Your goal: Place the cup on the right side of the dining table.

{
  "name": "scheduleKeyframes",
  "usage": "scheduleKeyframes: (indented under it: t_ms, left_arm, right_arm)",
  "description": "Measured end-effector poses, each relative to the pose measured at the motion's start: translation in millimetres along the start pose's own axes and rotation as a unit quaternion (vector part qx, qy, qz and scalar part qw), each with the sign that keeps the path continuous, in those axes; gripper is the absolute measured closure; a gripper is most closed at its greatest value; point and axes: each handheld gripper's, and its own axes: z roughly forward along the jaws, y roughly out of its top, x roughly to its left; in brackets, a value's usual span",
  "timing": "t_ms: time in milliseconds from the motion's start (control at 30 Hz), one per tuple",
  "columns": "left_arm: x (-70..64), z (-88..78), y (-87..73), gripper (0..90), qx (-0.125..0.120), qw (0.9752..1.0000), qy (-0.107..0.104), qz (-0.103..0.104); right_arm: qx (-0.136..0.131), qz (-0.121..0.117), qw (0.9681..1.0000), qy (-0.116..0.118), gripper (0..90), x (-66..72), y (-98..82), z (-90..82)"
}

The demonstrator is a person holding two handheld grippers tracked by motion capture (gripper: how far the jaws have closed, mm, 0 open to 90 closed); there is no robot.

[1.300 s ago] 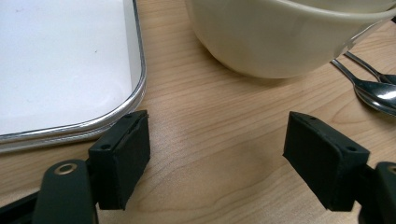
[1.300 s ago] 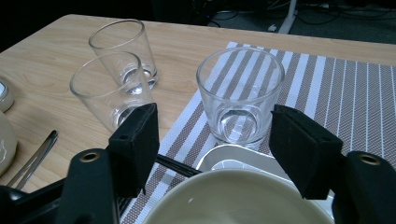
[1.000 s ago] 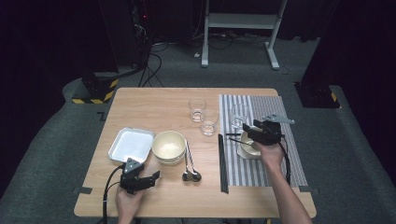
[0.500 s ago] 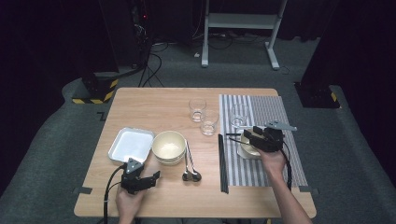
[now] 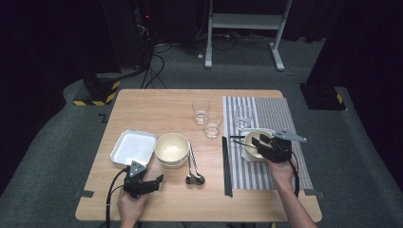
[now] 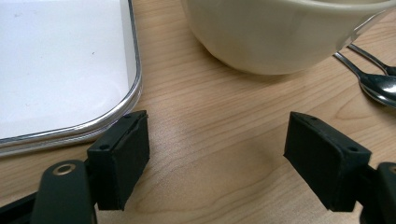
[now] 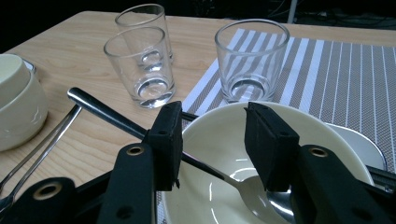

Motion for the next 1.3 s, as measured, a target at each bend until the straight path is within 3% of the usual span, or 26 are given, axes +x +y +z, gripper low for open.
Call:
scheduleKeyframes:
  t_ms: [233, 533, 967, 1067, 1200, 1300]
  left_arm:
    - [0.0, 0.0, 0.0, 22.4, 0.0, 1.0, 0.001, 0.0]
    - [-0.2, -0.1, 0.3, 22.3, 0.003, 1.0, 0.004, 0.003]
    - [-0.3, 0.0, 0.3, 22.3, 0.003, 1.0, 0.004, 0.004]
    - [-0.4, 0.2, 0.2, 22.3, 0.001, 1.0, 0.004, 0.0]
    - [0.3, 0.0, 0.1, 22.5, 0.0, 1.0, 0.002, -0.001]
    - [0.4, 0.1, 0.1, 22.5, -0.001, 1.0, 0.002, -0.003]
  right_arm:
    - [0.004, 0.002, 1.0, 0.0, 55.3, 1.0, -7.6, -4.2]
    - [0.012, -0.012, 0.9999, 0.001, 53.9, 8.0, -15.6, -8.4]
    - [0.011, -0.026, 0.9993, 0.024, 57.8, 20.2, -26.1, -15.7]
    - [0.012, -0.02, 0.9993, 0.031, 58.1, 22.6, -29.3, -18.6]
    - [0.015, -0.031, 0.9987, 0.038, 59.0, 30.2, -35.0, -20.2]
    - [0.011, -0.028, 0.9988, 0.038, 55.2, 32.7, -38.0, -19.8]
